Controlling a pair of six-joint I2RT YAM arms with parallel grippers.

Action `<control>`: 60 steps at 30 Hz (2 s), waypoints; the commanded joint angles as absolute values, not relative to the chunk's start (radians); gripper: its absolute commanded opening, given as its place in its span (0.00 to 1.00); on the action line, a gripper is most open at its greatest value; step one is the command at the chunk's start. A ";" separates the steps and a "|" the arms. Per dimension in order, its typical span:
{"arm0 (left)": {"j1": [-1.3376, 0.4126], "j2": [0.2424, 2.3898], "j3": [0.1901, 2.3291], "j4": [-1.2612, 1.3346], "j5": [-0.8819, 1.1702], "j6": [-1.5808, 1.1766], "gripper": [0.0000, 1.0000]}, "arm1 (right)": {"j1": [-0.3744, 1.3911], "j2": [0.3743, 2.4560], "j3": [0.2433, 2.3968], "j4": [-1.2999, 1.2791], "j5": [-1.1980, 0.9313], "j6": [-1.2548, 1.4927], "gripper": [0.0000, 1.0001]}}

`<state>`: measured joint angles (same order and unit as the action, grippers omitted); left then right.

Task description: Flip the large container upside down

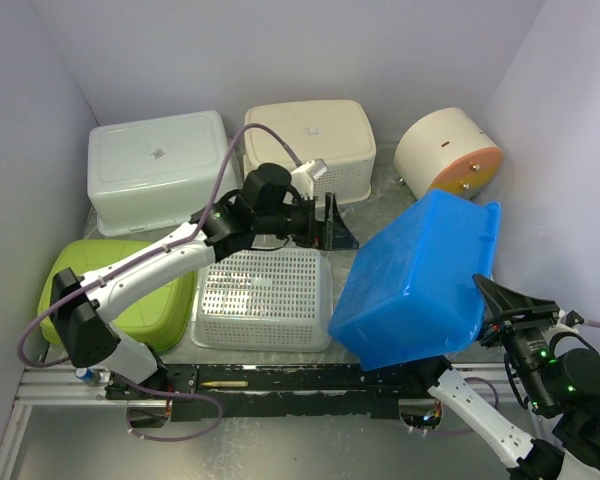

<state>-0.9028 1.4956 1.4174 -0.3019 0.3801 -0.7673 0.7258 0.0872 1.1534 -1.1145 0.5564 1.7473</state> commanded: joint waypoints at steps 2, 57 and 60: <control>-0.971 1.561 1.490 -0.225 0.420 -0.782 0.98 | 0.766 0.119 1.155 -1.333 0.643 1.826 0.53; -1.195 1.796 1.672 -0.177 0.459 -0.810 0.97 | 0.794 0.540 1.384 -1.382 1.098 1.273 1.00; -1.196 1.800 1.671 -0.178 0.460 -0.811 0.97 | 0.794 0.585 1.389 -1.382 1.123 1.203 1.00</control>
<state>-1.1637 1.7672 1.6466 -0.1787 0.4156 -0.8131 0.7849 0.5110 1.3933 -1.4281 1.1233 1.2568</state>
